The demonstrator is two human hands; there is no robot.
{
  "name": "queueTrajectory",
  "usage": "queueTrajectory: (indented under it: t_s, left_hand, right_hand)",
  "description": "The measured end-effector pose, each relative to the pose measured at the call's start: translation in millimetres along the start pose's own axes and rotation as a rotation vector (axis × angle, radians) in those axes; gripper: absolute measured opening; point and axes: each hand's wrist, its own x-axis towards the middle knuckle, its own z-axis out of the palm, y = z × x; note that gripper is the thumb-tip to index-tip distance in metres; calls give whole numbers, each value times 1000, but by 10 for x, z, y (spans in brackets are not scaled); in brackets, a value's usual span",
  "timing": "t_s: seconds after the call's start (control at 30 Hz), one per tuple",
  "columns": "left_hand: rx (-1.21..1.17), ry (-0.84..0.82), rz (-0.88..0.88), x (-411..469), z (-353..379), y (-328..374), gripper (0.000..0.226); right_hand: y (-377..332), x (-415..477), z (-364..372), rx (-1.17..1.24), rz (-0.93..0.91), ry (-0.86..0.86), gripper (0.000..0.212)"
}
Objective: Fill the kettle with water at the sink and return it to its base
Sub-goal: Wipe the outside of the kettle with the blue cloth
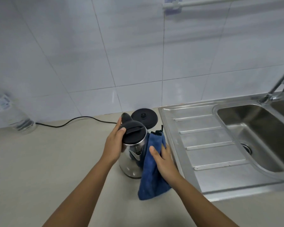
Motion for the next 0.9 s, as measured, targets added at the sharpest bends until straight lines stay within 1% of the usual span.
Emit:
queueTrajectory:
  t_s: [0.07, 0.1, 0.17, 0.2, 0.27, 0.33, 0.37, 0.43, 0.53, 0.63, 0.7, 0.73, 0.77, 0.83, 0.9]
  left_hand:
    - [63, 84, -17, -42, 50, 65, 59]
    - [131, 118, 9, -59, 79, 85, 60]
    - [229, 134, 114, -105, 144, 106, 59]
    - [270, 131, 170, -131, 175, 101, 57]
    - [330, 158, 270, -156, 210, 68, 53]
    - [343, 194, 322, -148, 220, 28, 49]
    - [343, 206, 335, -141, 223, 11, 48]
    - [335, 222, 355, -129, 230, -20, 48]
    - [314, 239, 366, -109, 242, -36, 47]
    - [289, 250, 362, -105, 259, -41, 46]
    - [269, 258, 366, -102, 268, -39, 46]
    - [262, 263, 368, -99, 271, -41, 46]
    - [258, 267, 371, -96, 273, -44, 45]
    - [254, 270, 379, -93, 272, -55, 45]
    - [252, 268, 376, -97, 269, -54, 46]
  right_hand:
    - [-14, 99, -10, 42, 67, 41, 93]
    - [-46, 168, -32, 67, 121, 60, 88]
    - [-137, 340, -89, 115, 225, 58, 73]
    - [-200, 415, -102, 112, 238, 44, 68]
    - [-372, 530, -91, 70, 135, 11, 57]
    - [-559, 635, -52, 23, 5, -11, 40]
    - [-635, 692, -40, 8, -30, -34, 37]
    - [-743, 788, -49, -25, -33, -90, 44]
    - [-612, 909, -144, -44, 69, -126, 56]
    - [-313, 867, -220, -39, 248, -98, 67]
    - [-259, 793, -181, 7, 277, -43, 64]
    - [-274, 757, -137, 34, 237, -1, 59]
    - [-301, 707, -77, 64, 158, 51, 50]
    - [-296, 577, 61, 109, 4, 150, 30]
    - [-214, 395, 186, 165, -74, 230, 20]
